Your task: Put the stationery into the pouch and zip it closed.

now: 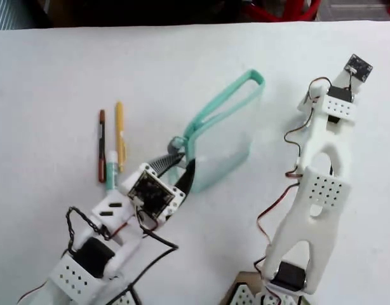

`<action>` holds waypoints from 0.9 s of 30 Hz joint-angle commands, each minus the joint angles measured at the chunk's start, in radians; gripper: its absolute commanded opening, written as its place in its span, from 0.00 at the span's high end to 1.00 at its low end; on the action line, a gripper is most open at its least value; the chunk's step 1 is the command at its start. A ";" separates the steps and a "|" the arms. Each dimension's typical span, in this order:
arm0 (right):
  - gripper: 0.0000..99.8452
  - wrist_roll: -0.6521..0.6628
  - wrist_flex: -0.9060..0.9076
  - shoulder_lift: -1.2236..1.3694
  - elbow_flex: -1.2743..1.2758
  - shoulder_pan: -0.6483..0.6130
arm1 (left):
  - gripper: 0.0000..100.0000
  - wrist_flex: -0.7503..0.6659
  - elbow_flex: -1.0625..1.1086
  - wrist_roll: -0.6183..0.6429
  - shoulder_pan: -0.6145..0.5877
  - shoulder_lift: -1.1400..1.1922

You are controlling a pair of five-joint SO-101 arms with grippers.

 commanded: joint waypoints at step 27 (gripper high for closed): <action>0.98 0.048 0.136 0.022 -0.149 -0.008 | 0.91 -0.021 -0.014 0.011 -0.012 -0.013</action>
